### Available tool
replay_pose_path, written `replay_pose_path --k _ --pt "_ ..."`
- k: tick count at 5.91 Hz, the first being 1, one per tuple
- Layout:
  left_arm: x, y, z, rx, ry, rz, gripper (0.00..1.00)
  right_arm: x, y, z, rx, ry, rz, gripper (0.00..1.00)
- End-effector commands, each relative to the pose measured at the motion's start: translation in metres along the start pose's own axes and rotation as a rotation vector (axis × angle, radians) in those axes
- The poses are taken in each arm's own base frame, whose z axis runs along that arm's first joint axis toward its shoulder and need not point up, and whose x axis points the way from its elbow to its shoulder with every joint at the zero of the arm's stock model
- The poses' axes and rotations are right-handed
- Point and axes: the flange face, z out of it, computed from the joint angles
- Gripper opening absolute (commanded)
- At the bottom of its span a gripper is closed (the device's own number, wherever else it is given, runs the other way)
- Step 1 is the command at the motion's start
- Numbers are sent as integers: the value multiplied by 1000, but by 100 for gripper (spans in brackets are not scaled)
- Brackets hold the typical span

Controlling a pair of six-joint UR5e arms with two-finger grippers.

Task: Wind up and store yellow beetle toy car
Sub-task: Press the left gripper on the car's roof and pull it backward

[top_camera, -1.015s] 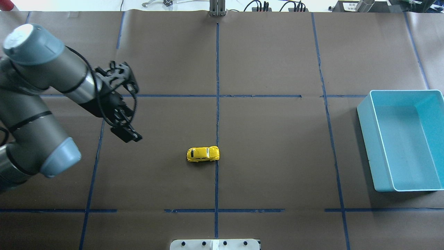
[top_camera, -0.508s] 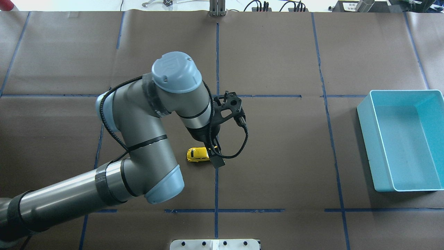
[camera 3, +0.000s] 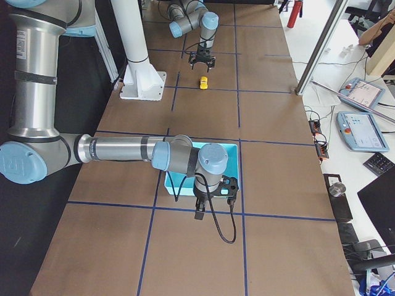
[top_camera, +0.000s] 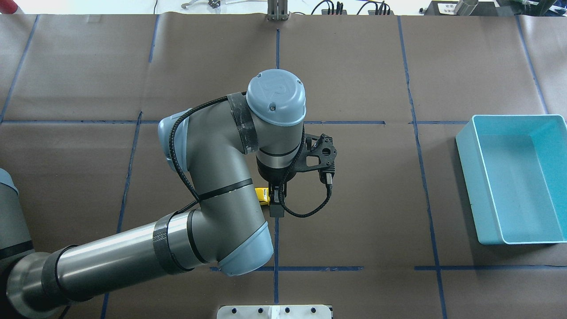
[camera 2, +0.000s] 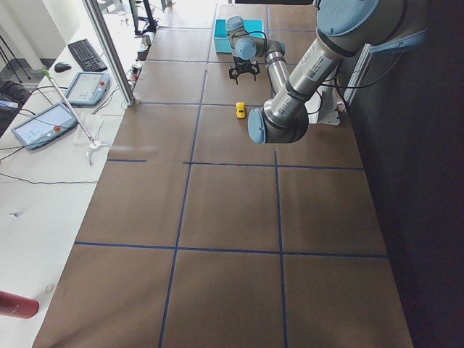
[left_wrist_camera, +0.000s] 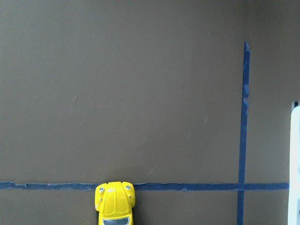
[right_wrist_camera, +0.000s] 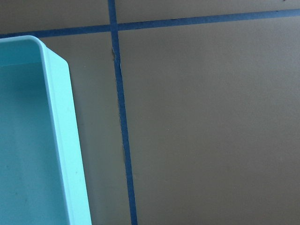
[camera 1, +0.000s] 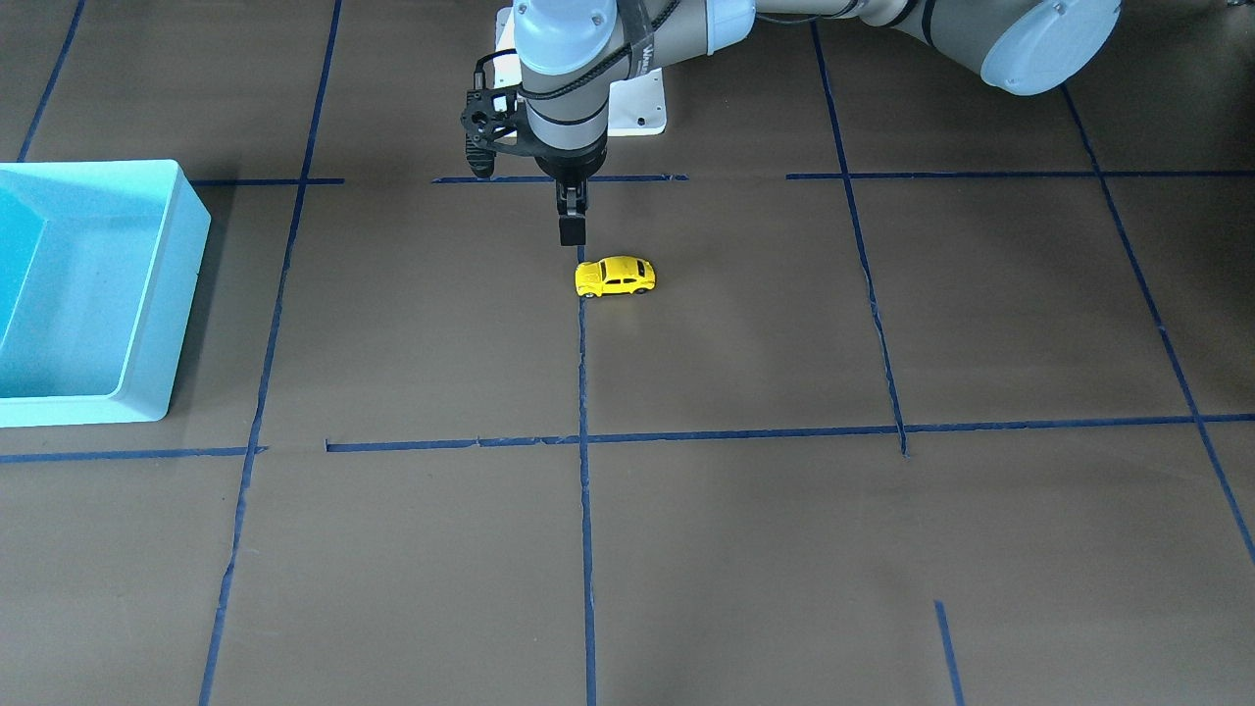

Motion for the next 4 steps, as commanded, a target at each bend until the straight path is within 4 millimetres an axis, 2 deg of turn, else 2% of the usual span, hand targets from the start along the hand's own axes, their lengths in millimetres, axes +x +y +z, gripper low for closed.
replay_pose_path --k 1,3,4 --pt "14 -10 10 -154 -86 58 100 1 0 1 -1 0 1 100" --pt "9 -14 24 -204 -134 50 100 -1 0 -1 1 -1 -3 100" --pt "17 -23 40 -214 -155 45 100 -2 -1 -2 4 -1 -5 100"
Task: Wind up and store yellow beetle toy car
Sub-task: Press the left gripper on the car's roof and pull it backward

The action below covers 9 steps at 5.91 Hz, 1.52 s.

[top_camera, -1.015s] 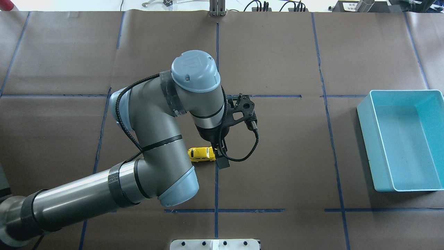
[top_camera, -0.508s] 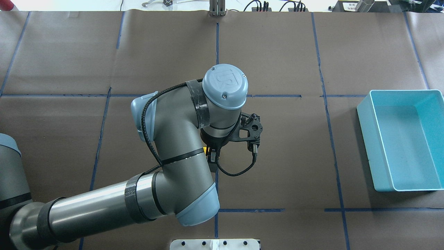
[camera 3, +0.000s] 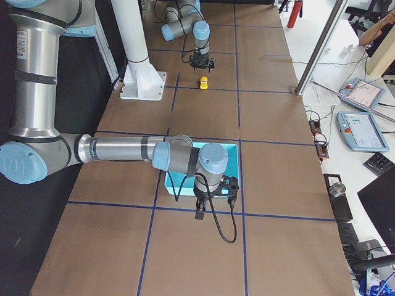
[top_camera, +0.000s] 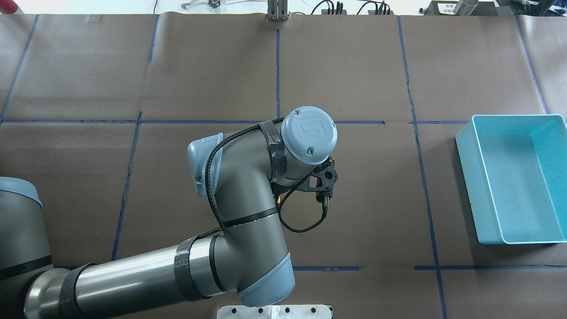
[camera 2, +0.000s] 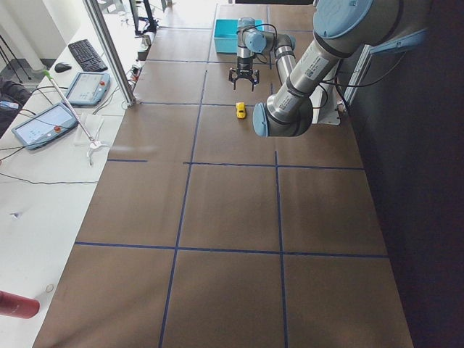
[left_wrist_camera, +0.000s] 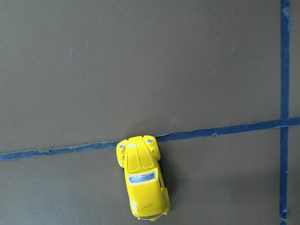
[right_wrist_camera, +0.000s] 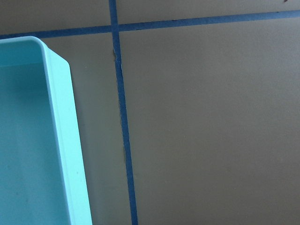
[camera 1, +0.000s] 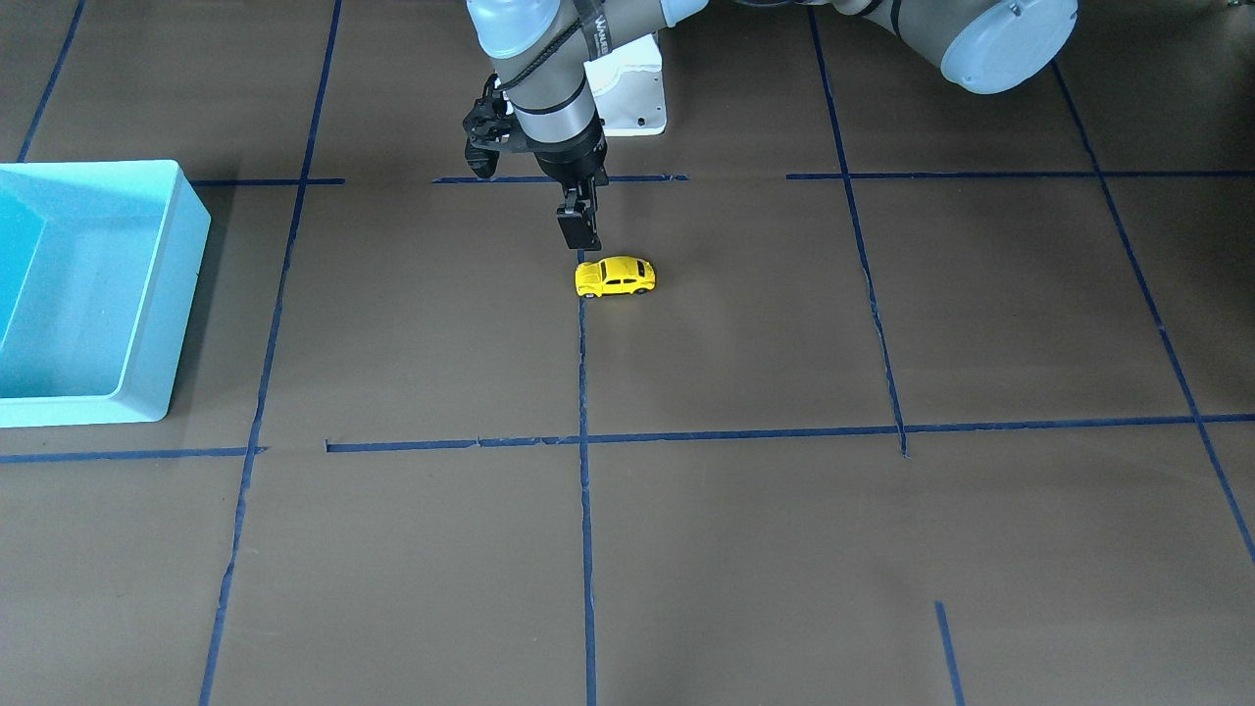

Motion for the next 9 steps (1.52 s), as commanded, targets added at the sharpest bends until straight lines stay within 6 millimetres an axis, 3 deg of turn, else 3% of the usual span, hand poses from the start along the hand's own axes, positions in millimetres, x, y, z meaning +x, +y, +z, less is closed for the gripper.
replay_pose_path --k 1,3,5,9 --pt "1 -19 29 6 -29 -53 100 -1 0 -1 2 0 -4 100" --pt "-7 -30 59 18 -27 -49 100 -1 0 -1 2 0 -4 100" --pt "-11 -31 72 11 -23 -42 100 0 0 0 0 1 -6 100" --pt "-15 -32 79 45 11 -138 100 -1 0 0 1 1 -8 100"
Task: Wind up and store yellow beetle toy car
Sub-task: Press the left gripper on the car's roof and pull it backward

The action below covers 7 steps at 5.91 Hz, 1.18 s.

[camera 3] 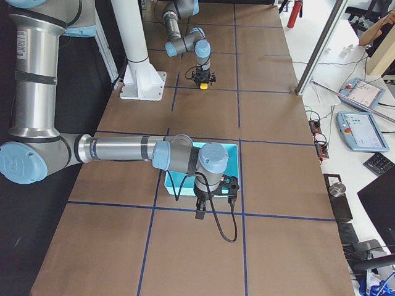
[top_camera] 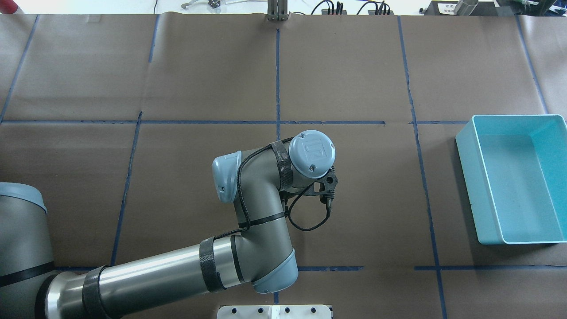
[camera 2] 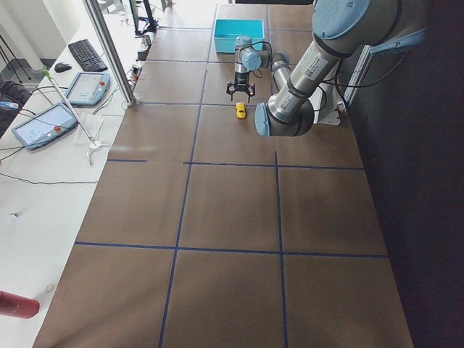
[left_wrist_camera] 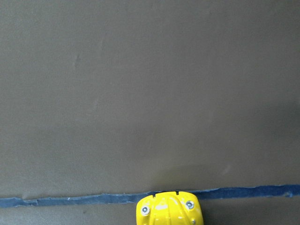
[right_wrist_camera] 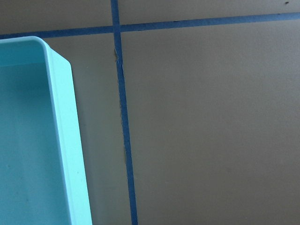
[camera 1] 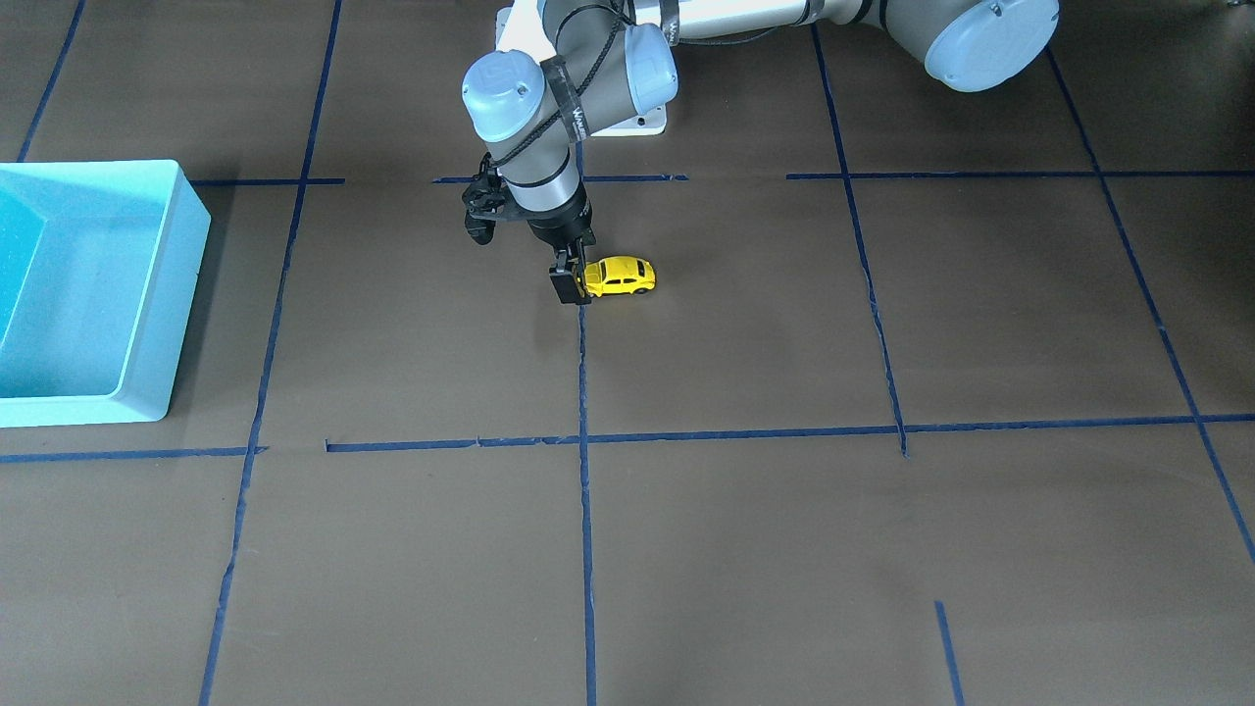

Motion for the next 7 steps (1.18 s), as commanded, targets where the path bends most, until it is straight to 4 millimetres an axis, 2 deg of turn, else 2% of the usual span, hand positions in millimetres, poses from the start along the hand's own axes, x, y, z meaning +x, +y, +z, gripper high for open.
replay_pose_path --k 1,5,6,7 --pt "0 0 1 10 15 -52 100 0 0 0 0 0 0 100" --pt "1 8 21 14 33 -54 97 0 0 0 0 0 0 100" --pt "1 9 23 15 32 -54 89 0 0 0 0 0 0 100" --pt "1 8 22 19 33 -52 36 0 0 0 0 0 0 100"
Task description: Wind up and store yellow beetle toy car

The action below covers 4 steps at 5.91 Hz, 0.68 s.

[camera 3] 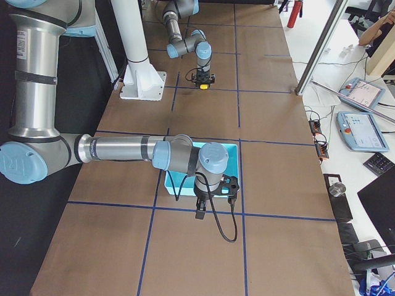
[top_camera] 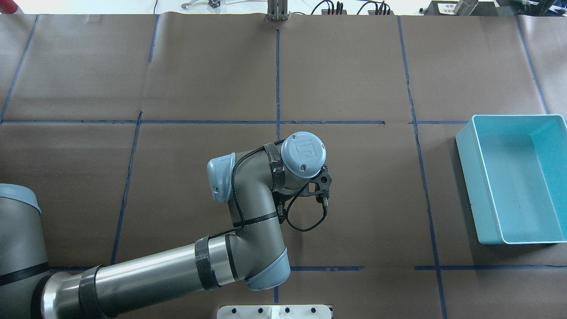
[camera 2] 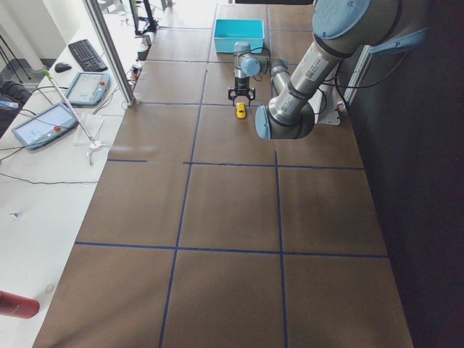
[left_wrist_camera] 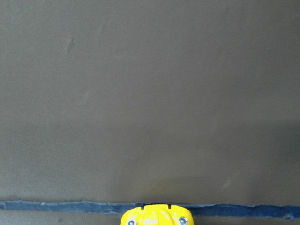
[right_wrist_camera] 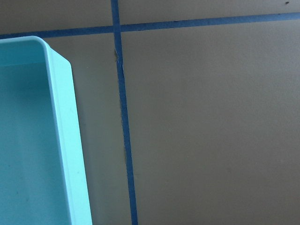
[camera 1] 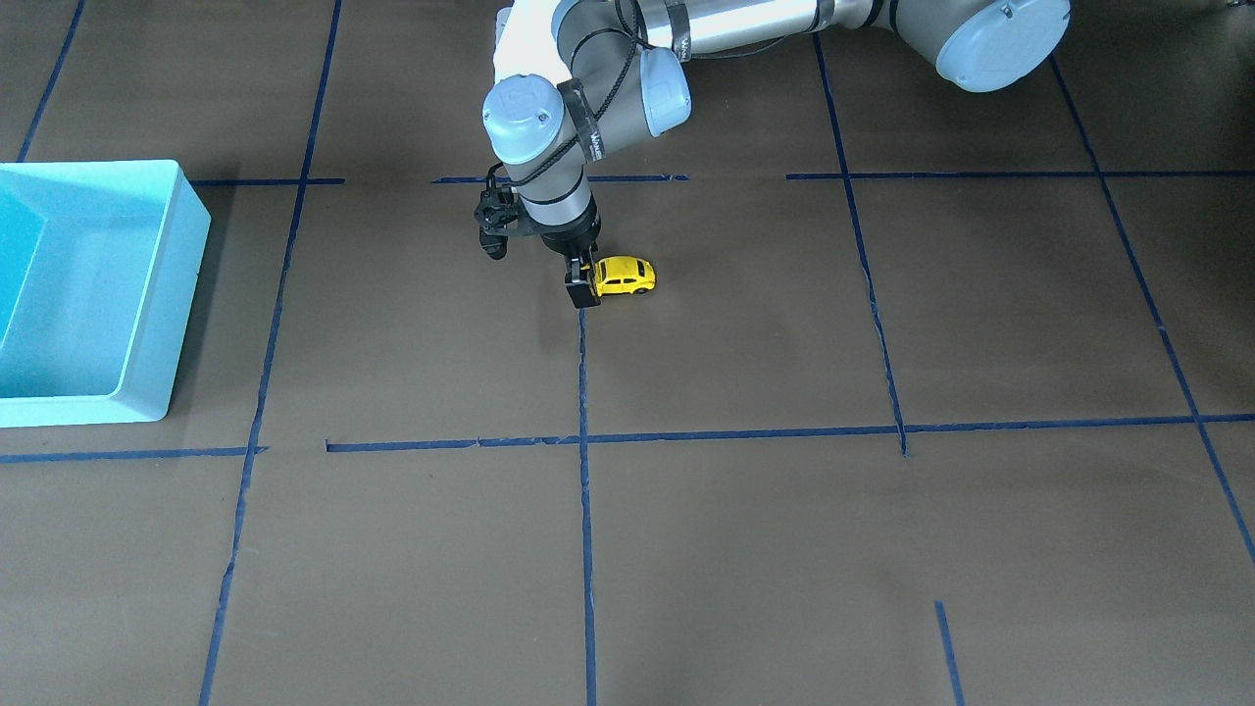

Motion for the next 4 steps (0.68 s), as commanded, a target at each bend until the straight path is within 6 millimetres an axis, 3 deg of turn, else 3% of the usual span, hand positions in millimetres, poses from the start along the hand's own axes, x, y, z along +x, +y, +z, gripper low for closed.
replay_pose_path --k 1,2,4 --pt "-1 0 -1 2 -2 9 13 0 0 0 1 0 -1 100" --pt "-8 1 -8 11 -11 1 0 0 0 0 0 0 0 100" --pt "-25 7 -44 64 -48 -11 0 0 0 0 1 0 -1 100"
